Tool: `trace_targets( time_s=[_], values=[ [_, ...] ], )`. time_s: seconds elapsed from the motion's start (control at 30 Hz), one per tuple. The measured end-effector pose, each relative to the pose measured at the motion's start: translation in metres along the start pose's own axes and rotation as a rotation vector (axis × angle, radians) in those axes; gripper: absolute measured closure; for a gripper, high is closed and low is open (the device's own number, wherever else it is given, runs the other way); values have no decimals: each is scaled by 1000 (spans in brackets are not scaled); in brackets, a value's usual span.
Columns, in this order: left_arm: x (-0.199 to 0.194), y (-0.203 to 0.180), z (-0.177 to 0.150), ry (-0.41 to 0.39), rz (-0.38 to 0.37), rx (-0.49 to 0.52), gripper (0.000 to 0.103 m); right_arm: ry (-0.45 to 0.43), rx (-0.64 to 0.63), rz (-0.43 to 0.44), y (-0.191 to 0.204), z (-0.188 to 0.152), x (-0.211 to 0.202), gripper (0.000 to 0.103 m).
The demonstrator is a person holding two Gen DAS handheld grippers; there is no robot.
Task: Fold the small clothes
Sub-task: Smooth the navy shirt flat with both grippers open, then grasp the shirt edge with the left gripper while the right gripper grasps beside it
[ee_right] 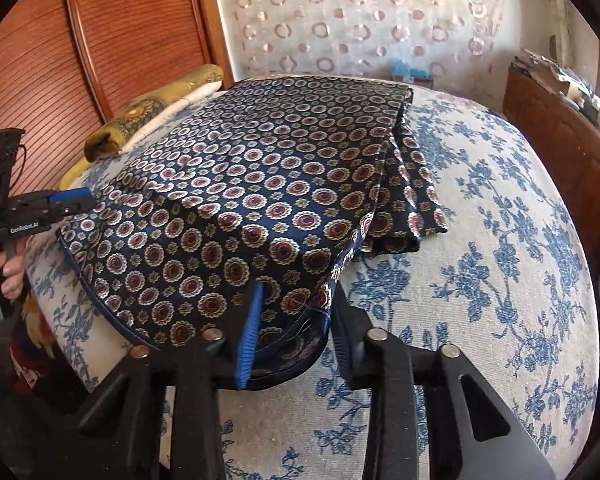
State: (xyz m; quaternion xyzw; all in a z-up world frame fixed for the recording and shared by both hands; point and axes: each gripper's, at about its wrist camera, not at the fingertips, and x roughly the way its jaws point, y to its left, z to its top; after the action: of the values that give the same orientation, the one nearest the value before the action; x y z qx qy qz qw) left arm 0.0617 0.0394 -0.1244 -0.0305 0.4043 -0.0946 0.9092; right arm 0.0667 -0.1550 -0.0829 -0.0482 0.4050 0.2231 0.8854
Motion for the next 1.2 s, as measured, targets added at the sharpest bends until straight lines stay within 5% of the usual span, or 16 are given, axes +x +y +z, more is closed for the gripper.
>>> trace_targets(
  time_s=[0.57,0.63,0.77,0.83,0.9,1.2],
  values=[
    [-10,-3,-10,-17,-39,-2,71,-3,31,23,-4,-8,-6,85],
    [-10,-4,-10,-15,-48,3,87,-4,27,19,-3,-8,-7,85],
    [-10,-7,-11,-16,-68,18,102,-7,14,12,1,-7,-5,85],
    [-16,-13,-11,-40,-68,42,103,-12,1,7,3,-7,-4,85],
    [-22,-16,-8,-50,-88,45,103,-15,-18,21,6,-8,-3,99],
    [-53,-41,8,-121,-147,81,103,-120,-2,23,-12,8,-38,103]
  ],
)
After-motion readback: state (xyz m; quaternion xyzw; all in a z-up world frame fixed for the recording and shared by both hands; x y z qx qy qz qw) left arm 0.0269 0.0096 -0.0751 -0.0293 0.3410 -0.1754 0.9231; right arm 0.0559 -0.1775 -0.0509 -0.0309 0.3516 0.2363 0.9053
